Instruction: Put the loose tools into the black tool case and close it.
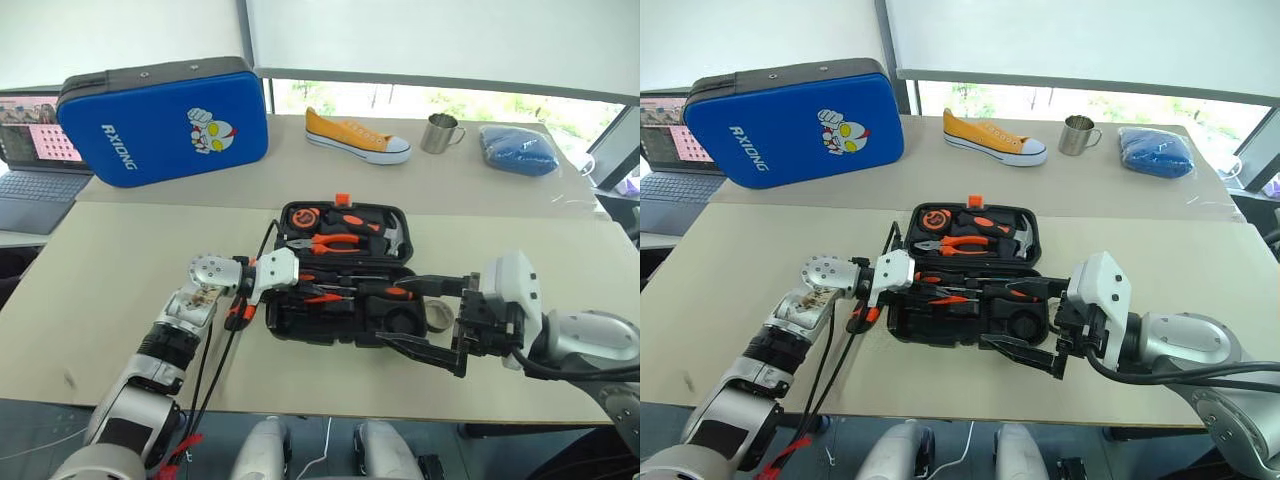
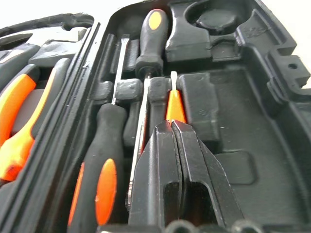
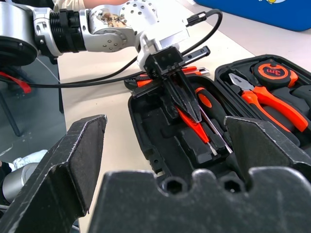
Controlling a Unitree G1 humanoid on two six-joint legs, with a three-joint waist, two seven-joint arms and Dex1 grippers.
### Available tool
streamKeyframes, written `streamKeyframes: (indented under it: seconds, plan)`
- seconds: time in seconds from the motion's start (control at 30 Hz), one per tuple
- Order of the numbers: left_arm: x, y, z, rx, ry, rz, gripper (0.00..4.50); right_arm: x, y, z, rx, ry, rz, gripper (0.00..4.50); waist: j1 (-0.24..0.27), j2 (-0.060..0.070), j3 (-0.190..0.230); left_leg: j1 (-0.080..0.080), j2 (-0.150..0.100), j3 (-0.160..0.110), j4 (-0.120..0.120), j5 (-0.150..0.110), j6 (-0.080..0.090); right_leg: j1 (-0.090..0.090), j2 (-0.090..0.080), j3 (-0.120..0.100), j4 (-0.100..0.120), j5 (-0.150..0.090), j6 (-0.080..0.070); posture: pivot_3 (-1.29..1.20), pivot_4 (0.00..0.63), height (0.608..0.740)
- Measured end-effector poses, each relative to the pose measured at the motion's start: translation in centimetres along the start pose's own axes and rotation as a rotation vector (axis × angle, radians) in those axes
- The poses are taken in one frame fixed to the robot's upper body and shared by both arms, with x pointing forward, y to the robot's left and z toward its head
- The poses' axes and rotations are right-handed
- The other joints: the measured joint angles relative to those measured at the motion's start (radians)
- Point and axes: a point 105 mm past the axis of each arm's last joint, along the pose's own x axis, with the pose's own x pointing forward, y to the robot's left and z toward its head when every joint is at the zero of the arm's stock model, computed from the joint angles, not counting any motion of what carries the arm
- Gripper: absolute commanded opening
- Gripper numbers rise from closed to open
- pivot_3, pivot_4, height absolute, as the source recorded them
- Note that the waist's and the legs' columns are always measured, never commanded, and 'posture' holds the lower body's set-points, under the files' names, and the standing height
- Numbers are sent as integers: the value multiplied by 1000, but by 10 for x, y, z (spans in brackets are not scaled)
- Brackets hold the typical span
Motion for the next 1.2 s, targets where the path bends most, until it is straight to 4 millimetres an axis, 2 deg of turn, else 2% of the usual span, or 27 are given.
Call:
streamKeyframes:
  seconds: [0.2,0.4,0.53,0.67,0.73,0.77,0.87,0.9,1.0,1.1,1.2]
  plan:
    - [-1,3,-6,7,30,10,53,0,0,0,1,-2,-2,4500,-10,1,-1,7,1,0,-2,-1,1,7,0,0,-2,-1,0,0,150,739]
    - [-5,2,-6,12,31,13,53,1,0,-1,1,0,-2,4500,-15,1,-1,7,1,0,-3,-1,2,7,1,0,-2,-1,-1,0,150,739]
    - [-18,-1,-3,5,28,25,53,0,-4,-4,8,11,-12,4500,-23,1,-1,7,1,0,-5,-1,2,6,1,1,-2,-1,-1,0,150,739]
    - [-40,-2,-5,-69,52,71,53,1,-6,-6,7,19,-11,4500,-19,0,0,4,2,0,-5,-1,1,2,0,0,-2,-1,-1,0,150,739]
    - [-54,-1,3,-110,42,94,561,0,-7,-7,8,23,-13,4500,-11,-1,1,-2,2,0,-4,-1,1,-3,-1,0,-1,-1,-1,0,150,739]
    - [-69,-2,11,-137,44,101,673,-1,-7,-8,11,28,-11,4500,-11,-3,2,-6,3,0,-3,-1,1,-7,-1,0,-1,-1,-1,0,150,739]
    - [-99,0,33,-165,45,134,1728,-4,-9,-11,18,36,-16,4500,-8,-3,2,-7,2,-1,-2,-1,1,-7,-2,0,-1,-1,0,0,150,739]
    - [-116,-1,43,-169,52,164,2226,-4,-11,-8,7,32,-14,4500,-8,-3,3,-7,2,0,-3,-1,1,-7,-2,0,-1,-1,0,0,150,739]
    - [-144,-14,38,-225,122,222,3219,-1,-14,3,-38,9,14,4500,-13,-3,3,-5,3,1,-3,-1,1,-7,-2,0,-2,-1,0,0,150,739]
    - [-172,-28,27,-297,189,300,4453,4,-17,9,-59,-3,55,4500,-14,-3,3,-4,3,1,-5,-1,1,-7,-1,0,-2,-2,-1,0,150,739]
    - [-202,-45,16,-358,269,400,4453,12,-17,8,-72,-11,120,4500,-11,-4,3,-4,3,1,-6,-1,1,-7,-2,0,-2,-2,-1,0,150,739]
